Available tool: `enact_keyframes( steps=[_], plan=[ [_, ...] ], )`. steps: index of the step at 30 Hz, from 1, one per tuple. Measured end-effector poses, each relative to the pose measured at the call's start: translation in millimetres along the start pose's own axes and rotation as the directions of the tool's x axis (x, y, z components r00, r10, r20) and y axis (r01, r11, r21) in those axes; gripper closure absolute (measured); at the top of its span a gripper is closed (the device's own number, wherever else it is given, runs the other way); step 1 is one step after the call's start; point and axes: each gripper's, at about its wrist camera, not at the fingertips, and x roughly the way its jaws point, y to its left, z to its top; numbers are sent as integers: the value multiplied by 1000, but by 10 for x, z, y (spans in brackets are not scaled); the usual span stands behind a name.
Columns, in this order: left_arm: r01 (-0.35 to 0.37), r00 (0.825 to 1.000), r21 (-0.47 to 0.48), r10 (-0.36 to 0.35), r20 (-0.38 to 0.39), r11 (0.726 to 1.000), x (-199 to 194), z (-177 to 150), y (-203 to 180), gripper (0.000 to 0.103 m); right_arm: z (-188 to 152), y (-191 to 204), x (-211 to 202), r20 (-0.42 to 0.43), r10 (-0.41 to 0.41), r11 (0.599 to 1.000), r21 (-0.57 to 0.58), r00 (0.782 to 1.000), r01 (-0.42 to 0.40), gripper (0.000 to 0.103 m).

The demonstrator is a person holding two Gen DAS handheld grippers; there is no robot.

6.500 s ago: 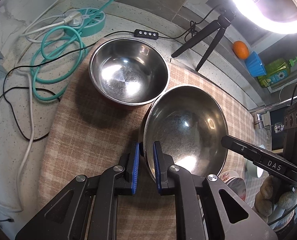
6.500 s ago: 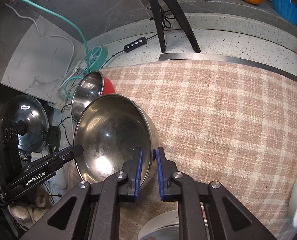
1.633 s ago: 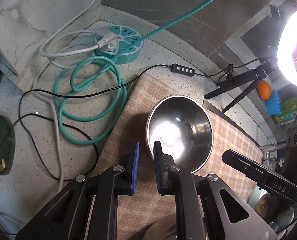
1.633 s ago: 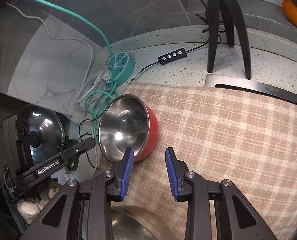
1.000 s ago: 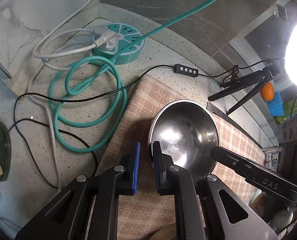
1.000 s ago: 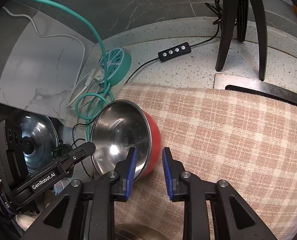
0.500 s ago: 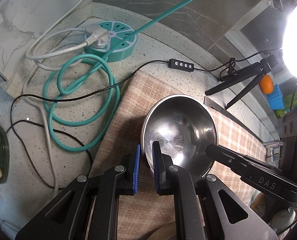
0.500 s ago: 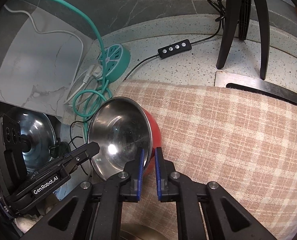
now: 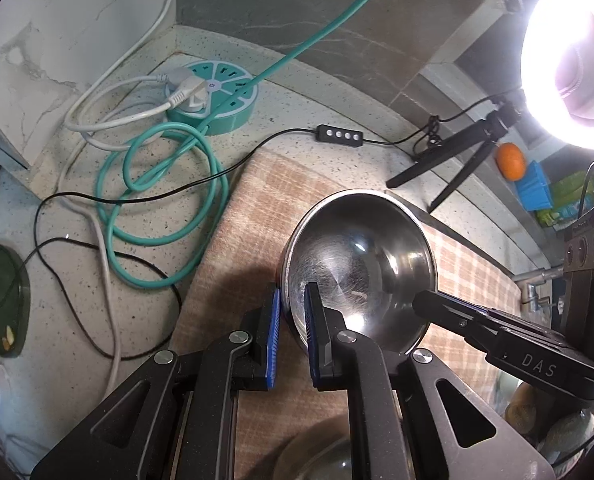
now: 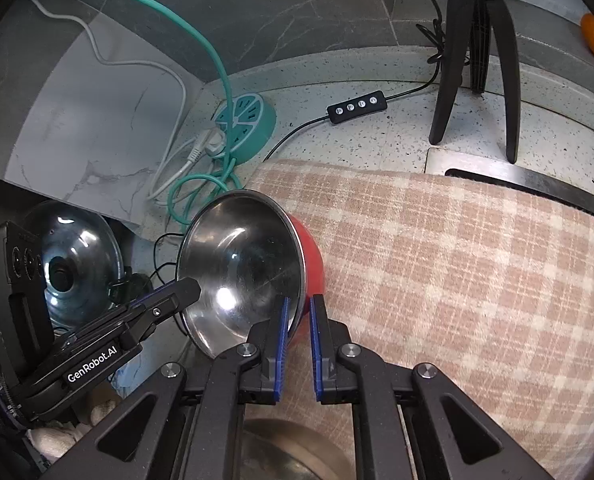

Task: Organize plates and bowls
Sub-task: 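Carry the steel bowl with both grippers over the red steel bowl, then lower the steel bowl into the red steel bowl and open both grippers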

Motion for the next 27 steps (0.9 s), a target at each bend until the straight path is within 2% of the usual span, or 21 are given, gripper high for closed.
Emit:
enact_keyframes(
  steps=[14, 27],
  plan=[
    [24, 999, 33, -25, 48, 999, -419, -344, -183, 93, -423, 79, -508, 29, 32, 999, -28, 999, -31, 93],
    [56, 997, 27, -57, 48, 998, -686, -897, -227, 93, -955, 171, -807, 20, 59, 997, -54, 998, -58, 93]
  ],
)
